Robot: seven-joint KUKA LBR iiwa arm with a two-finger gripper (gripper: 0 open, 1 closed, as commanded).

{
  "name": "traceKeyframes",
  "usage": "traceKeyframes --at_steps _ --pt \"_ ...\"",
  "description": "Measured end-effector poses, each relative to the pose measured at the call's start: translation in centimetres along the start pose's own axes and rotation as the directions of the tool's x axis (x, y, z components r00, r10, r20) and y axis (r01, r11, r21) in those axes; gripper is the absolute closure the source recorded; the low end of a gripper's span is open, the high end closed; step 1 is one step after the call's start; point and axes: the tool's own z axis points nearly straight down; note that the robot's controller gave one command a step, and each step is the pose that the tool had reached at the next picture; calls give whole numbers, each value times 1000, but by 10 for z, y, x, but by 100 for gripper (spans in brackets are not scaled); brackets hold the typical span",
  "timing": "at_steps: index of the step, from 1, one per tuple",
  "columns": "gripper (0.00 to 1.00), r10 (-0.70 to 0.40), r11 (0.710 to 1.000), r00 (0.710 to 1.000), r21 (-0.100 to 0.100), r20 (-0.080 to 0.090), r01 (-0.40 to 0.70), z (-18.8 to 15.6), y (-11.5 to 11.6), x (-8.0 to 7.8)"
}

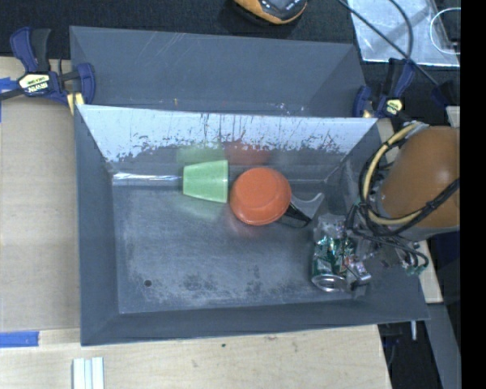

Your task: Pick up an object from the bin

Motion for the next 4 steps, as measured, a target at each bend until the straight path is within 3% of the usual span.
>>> traceKeyframes --at_steps 1,2,3,4 --pt "0 -228 974 974 -3 -3 228 32 -42 -3" --pt "0 -220 976 976 0 2 220 62 -46 -9" --pt "100 -456 890 890 -9 4 456 62 -45 -23" --pt "100 -455 890 890 -9 4 455 62 -45 -23"
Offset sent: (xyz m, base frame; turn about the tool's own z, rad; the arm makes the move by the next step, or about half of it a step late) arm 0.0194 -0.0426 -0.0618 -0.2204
